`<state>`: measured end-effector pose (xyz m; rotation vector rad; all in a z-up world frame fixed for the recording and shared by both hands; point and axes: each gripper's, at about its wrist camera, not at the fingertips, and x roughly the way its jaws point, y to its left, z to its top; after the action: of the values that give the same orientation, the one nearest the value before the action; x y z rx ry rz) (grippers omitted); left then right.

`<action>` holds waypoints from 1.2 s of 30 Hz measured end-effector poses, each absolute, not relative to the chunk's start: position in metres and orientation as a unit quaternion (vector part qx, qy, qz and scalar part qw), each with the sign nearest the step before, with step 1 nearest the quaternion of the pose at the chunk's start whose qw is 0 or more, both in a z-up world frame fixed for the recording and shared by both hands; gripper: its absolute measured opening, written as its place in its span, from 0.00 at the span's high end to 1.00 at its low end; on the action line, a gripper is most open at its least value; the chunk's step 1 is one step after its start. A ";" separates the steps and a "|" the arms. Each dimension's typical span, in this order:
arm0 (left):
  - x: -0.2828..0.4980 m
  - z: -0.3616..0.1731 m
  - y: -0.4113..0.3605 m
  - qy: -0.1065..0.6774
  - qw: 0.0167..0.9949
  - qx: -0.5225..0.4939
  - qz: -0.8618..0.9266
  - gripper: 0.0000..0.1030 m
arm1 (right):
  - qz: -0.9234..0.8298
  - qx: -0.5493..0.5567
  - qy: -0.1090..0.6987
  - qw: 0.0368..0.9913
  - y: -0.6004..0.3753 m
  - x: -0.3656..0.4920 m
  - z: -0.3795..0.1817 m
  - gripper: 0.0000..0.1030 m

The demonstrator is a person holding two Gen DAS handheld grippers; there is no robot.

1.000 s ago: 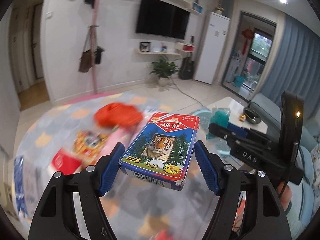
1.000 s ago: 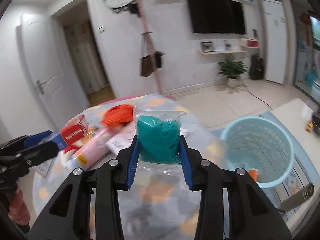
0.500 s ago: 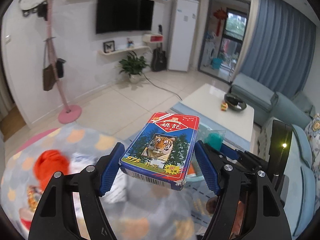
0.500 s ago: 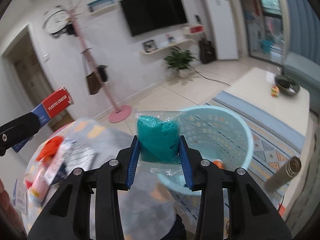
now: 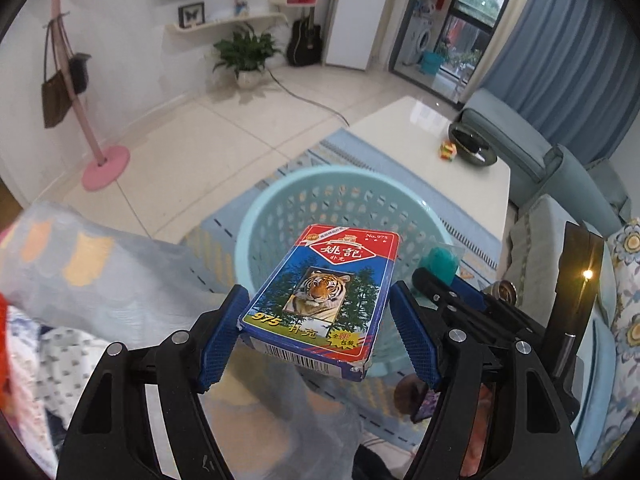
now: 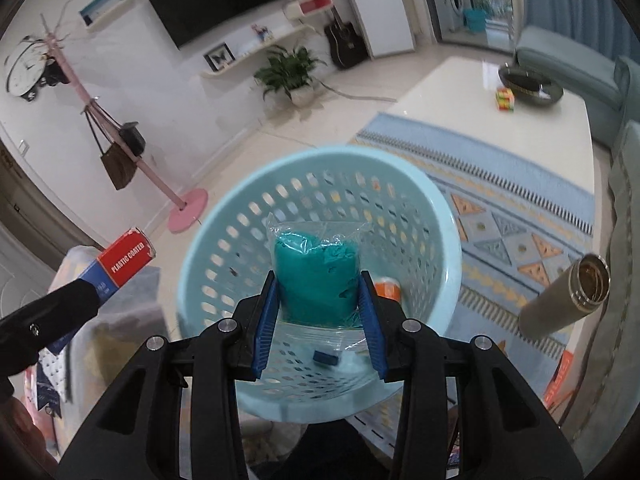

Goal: Collect trash
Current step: 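Carry both items over the blue basket and open both tools to drop them, then return to the table and grasp the pink sand bag with the right tool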

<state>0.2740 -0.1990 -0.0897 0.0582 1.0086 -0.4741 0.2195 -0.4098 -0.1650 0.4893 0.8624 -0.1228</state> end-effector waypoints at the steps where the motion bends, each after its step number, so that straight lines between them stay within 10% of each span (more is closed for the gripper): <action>1: 0.275 -0.093 -0.201 0.482 0.846 0.026 -0.227 0.31 | -0.058 0.238 0.419 0.874 -0.411 0.221 -0.170 0.65; 8: 0.271 -0.094 -0.197 0.486 0.843 0.022 -0.230 0.28 | -0.055 0.251 0.429 0.866 -0.411 0.224 -0.176 0.48; 36: 0.102 0.044 -0.050 0.319 0.935 -0.020 -0.152 0.27 | 0.157 0.116 0.345 0.918 -0.236 0.110 -0.030 0.48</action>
<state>0.1021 -0.0503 0.0437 -0.0405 0.6526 -0.3115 0.1099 -0.2363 -0.0300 0.2381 0.7101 0.3234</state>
